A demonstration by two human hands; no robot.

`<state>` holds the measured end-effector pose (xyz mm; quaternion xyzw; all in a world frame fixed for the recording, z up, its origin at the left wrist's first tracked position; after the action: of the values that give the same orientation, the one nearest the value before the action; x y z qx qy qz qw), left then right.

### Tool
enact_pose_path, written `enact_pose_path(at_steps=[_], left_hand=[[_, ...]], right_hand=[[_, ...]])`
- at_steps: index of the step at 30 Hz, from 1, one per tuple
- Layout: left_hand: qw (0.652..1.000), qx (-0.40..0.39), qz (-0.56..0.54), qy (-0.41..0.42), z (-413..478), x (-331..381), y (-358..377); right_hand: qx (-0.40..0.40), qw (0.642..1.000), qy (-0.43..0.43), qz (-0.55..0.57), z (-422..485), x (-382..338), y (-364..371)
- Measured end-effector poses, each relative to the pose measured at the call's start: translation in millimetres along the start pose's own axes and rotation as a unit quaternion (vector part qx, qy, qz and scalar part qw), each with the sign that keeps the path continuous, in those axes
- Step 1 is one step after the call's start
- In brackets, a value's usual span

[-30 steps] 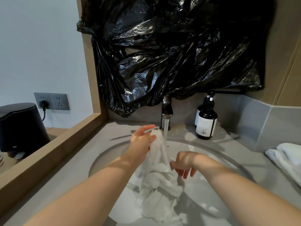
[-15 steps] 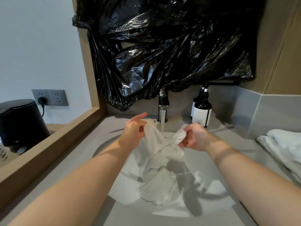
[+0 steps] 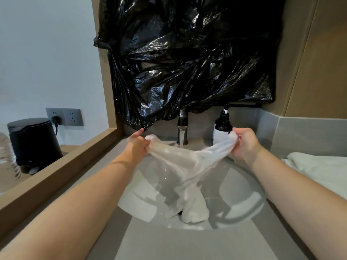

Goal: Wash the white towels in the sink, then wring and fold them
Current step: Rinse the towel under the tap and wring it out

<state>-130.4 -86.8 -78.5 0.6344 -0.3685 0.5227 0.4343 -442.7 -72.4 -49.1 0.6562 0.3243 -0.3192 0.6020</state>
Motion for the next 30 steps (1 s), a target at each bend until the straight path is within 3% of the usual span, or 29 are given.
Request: enact_pose_path(at_steps=[5,9,11,14,17,21,24,25,27,30], left_hand=[[0.997,0.061,0.047,0.009,2.2,20.6,-18.2],[0.995,-0.040,0.042,0.080,-9.0,37.1,-2.2],[0.991,-0.053,0.040,0.116,-14.1,46.5,8.8],[0.990,0.012,-0.006,0.138,-5.4,54.4,1.6],[0.991,0.086,-0.014,0.099,12.0,52.4,-23.4],[0.979,0.102,0.113,0.137,18.7,56.2,-32.5],[0.920,0.062,0.314,0.225,12.7,72.0,-19.8],[0.905,0.051,0.337,0.254,11.6,78.4,-15.1],[0.922,0.009,0.274,0.272,5.7,88.5,-5.1],[0.976,-0.035,0.078,0.203,-7.0,88.9,1.9]], right_hand=[[0.089,0.995,-0.035,-0.034,-7.2,-22.6,-14.3],[0.081,0.992,-0.064,-0.073,-3.5,-24.7,5.4],[0.078,0.985,-0.100,-0.120,-7.0,-30.2,29.0],[0.159,0.943,-0.199,-0.216,-17.7,-53.1,50.5],[0.200,0.927,-0.278,-0.154,-15.8,-71.2,41.7],[0.226,0.908,-0.298,-0.187,-9.6,-63.1,28.9],[0.210,0.882,-0.323,-0.270,-9.7,-61.8,28.3],[0.200,0.866,-0.337,-0.311,-11.0,-63.4,30.6],[0.183,0.842,-0.364,-0.352,-15.2,-65.0,36.3],[0.175,0.841,-0.422,-0.289,-27.0,-66.8,49.8]])
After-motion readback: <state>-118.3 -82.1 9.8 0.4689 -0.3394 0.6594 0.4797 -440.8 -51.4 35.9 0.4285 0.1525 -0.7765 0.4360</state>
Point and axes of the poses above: each hand's wrist, its own z-axis towards the middle knuckle, its own y-axis out of the palm, x = y × z, the point moved 4 cm from there along z, towards the middle knuckle, and after that the axes turned 8 degrees about z, right-handed, at the moved point
